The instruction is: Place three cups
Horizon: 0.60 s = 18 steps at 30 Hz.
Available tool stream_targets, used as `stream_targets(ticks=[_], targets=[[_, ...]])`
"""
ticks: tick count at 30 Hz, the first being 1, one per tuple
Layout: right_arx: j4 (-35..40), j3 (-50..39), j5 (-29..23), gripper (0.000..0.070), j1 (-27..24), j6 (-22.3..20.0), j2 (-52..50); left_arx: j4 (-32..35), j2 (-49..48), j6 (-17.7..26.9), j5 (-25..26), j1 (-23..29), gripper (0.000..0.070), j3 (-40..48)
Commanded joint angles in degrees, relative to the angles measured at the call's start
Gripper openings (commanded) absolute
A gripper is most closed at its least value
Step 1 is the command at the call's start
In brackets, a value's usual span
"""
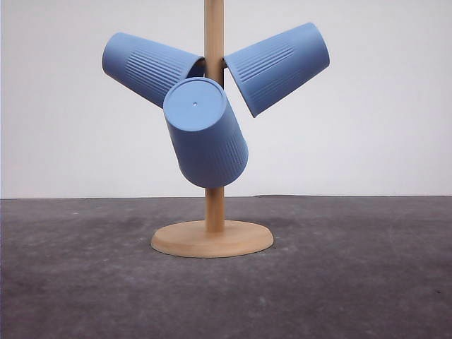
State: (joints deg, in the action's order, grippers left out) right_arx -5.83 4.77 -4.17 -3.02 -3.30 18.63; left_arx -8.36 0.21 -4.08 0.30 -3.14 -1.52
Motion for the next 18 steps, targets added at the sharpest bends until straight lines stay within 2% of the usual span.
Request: stream_targets(ticks=[1, 4, 6, 10, 18], targets=[[-0.66, -1.53, 0.71, 0.0013, 0.09, 1.79, -6.11, 0.63, -0.02, -0.22, 0.04, -0.09, 0.0, 0.81], [-3.7, -3.95, 3.24, 0.0012, 0.09, 2.06, -14.11, 0.63, -0.02, -0.22, 0.04, -0.09, 0.0, 0.81], [-4.36, -4.05, 3.12, 0.0012, 0.04, 2.2, -17.61, 0.62, -0.02, -0.22, 0.04, -0.09, 0.0, 0.81], [-3.61, -4.06, 1.13, 0.0012, 0.03, 2.28, -18.43, 0.59, -0.02, -0.22, 0.04, -0.09, 0.0, 0.81], [-3.17, -4.03, 1.14, 0.0012, 0.21, 2.24, -18.43, 0.63, -0.02, -0.22, 0.07, -0.09, 0.0, 0.81]])
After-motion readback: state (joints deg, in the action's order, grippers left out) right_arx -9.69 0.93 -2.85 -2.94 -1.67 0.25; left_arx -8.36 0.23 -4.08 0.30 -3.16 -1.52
